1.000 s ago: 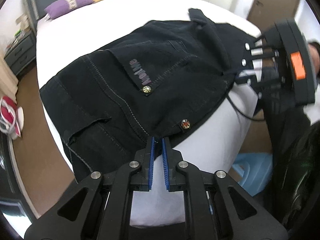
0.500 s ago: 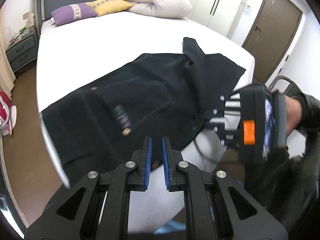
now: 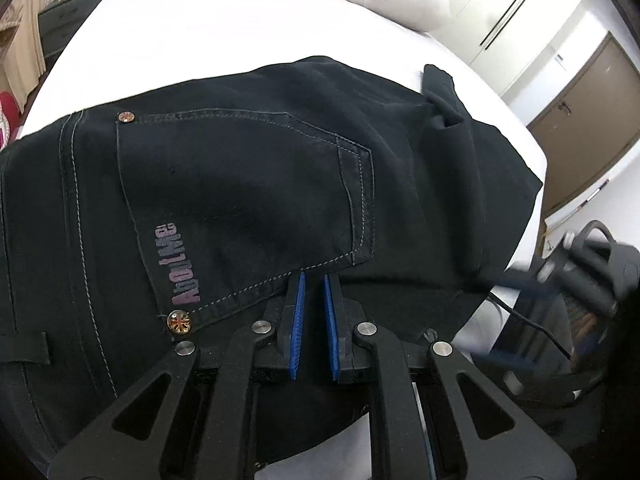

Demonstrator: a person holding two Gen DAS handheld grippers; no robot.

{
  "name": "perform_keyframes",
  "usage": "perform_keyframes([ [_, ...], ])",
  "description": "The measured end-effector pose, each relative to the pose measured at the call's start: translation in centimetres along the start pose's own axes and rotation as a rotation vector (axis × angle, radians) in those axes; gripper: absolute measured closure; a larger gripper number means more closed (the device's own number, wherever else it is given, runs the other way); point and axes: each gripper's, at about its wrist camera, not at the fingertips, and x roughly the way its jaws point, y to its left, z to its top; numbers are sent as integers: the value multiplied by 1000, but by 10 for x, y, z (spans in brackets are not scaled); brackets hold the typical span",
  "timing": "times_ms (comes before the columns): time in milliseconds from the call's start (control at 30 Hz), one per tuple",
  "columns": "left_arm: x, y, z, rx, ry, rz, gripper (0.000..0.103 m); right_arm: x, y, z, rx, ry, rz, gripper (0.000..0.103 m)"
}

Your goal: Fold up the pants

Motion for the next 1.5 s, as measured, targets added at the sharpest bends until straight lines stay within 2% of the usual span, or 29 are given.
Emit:
perform_keyframes([
  [33,1,-1,1,3,3,8,93,-11,-22,-3,114,-40,103,40],
  [100,1,-5,3,8,6,25,93,-26,-63,-12,297,-115,230,40],
  [133,4,-6,2,10,7,32,93,-34,-99,-21,440,-174,295,40],
  [233,18,-6,0,10,8,35,93,-39,-196,-59,815,-324,390,40],
  [333,23,-5,0,3,13,30,93,-26,-283,-102,1134,-415,376,40],
  [433,26,-5,3,-12,16,27,93,0,-351,-133,1365,-488,418,42],
  [467,28,-5,4,-15,18,27,93,8,-366,-138,1408,-483,399,42],
  [567,25,0,4,-24,27,27,93,39,-402,-144,1494,-458,386,44],
  [633,25,1,5,-26,33,30,93,61,-418,-141,1525,-396,359,44],
  [767,26,5,8,-36,41,26,94,92,-429,-147,1596,-321,354,46],
  [900,28,7,12,-40,47,22,93,107,-434,-151,1633,-326,372,46],
  [1033,31,7,15,-39,52,24,94,116,-441,-141,1636,-343,396,64],
  [1100,33,6,17,-37,54,26,94,122,-445,-140,1641,-342,392,81],
  [1133,34,5,18,-36,54,28,94,123,-446,-141,1638,-338,388,94],
  [1200,33,5,15,-32,56,30,94,118,-447,-139,1625,-335,372,97],
  [1300,33,3,15,-22,57,35,93,88,-447,-136,1555,-397,333,98],
  [1400,33,-2,13,-19,53,40,93,43,-449,-147,1542,-511,309,98],
  [1500,34,-5,10,-20,48,50,93,-2,-444,-179,1572,-607,272,98],
])
